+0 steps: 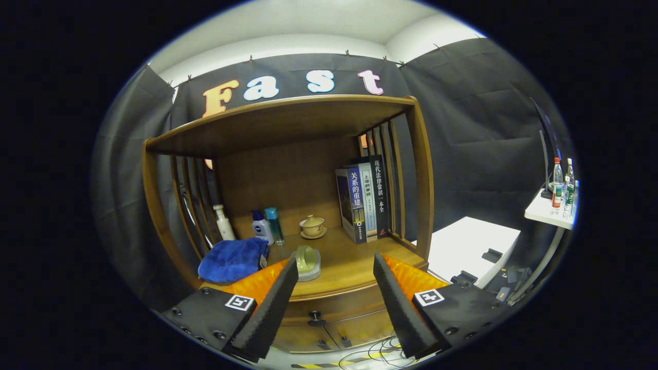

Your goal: Pull open the drawer, take out the items inside it, and place them on the countertop above the cabinet.

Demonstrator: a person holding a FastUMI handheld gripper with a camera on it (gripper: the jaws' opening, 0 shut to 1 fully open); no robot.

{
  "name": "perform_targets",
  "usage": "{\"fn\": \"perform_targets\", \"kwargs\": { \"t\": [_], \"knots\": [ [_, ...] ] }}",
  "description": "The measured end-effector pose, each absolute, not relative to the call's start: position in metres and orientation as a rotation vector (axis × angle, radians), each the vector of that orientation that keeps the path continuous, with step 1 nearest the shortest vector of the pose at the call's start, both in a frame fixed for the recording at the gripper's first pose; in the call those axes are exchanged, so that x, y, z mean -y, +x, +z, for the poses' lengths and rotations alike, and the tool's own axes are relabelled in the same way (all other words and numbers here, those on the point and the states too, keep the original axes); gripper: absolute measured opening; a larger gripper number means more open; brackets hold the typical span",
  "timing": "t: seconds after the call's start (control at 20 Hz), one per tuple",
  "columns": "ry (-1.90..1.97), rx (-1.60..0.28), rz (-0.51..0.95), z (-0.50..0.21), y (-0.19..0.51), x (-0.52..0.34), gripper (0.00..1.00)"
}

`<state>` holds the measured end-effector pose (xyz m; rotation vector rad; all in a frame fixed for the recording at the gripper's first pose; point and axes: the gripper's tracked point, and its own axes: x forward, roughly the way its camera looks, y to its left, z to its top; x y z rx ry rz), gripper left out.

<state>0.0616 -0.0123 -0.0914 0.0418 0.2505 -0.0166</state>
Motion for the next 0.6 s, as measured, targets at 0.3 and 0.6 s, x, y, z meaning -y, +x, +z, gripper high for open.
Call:
{"fn": "perform_targets", "kwargs": {
  "t": [0.3,0.6],
  "knots": [
    [0.029,-0.260,-0.024,-0.0946,0.0568,0.0160,0.98],
    [-0.003,-0.249,-0.041,-0.0904,0.0562,0.0181,0.98]
  ]
}}
